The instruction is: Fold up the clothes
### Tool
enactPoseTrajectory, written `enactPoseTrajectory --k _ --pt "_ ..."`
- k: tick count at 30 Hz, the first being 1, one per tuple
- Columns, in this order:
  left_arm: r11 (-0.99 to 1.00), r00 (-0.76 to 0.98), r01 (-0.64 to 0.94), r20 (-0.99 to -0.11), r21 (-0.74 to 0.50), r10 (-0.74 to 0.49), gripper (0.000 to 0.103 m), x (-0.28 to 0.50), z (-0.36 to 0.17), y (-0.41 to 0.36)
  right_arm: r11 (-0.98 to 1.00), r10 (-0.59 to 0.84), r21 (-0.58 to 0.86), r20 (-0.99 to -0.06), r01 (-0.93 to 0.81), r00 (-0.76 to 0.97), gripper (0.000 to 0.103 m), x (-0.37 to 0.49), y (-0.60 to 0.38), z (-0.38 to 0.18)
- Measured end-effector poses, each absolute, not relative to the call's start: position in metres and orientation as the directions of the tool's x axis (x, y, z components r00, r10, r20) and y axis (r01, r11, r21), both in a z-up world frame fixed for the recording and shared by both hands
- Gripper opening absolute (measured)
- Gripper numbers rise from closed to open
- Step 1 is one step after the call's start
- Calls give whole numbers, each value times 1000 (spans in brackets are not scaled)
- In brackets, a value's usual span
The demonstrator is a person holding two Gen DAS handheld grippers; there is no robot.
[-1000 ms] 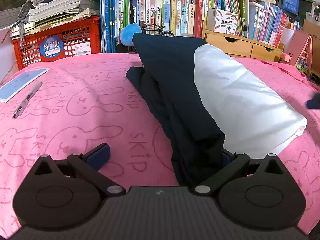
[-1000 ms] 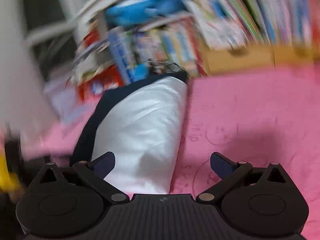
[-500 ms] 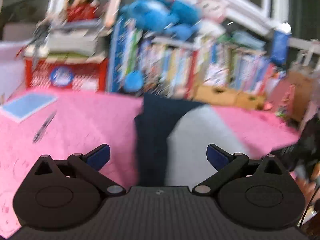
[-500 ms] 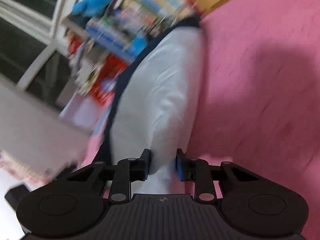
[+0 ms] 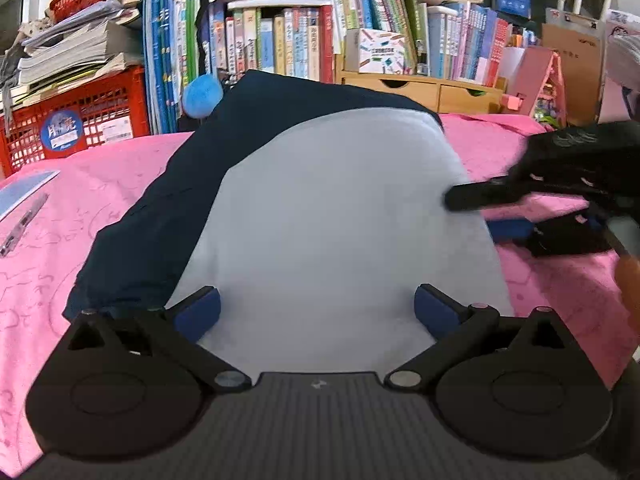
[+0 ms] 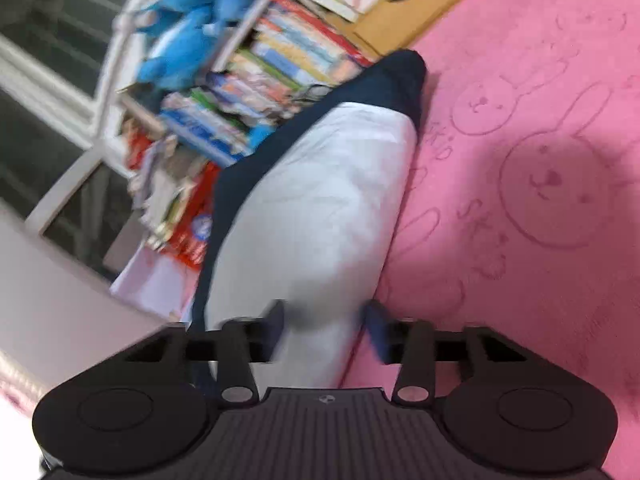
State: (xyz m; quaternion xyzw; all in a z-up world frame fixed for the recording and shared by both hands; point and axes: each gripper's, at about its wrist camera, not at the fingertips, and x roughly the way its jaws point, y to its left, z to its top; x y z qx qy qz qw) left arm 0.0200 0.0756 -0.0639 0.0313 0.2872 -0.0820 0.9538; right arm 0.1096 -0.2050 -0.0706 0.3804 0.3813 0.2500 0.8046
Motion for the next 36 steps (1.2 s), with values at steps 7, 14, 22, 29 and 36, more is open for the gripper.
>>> enactPoseTrajectory --k 7,14,22,29,36 --pt "988 821 155 -558 14 -121 103 20 -64 81 462 715 887 -390 27 580 33 196 -223 -89" --pt "989 821 149 -559 9 -118 103 20 -63 82 597 573 802 -443 19 690 33 268 -222 -86" --pt "989 831 150 -541 -8 -130 103 17 -62 84 660 531 752 -462 -4 710 56 276 -239 -76" --pt "997 910 -69 -412 -22 54 103 -7 -14 122 719 636 652 -478 -240 606 84 147 -222 -70" --pt "964 826 -253 -500 83 260 103 30 -32 154 683 619 716 -458 -148 638 48 165 -197 -71"
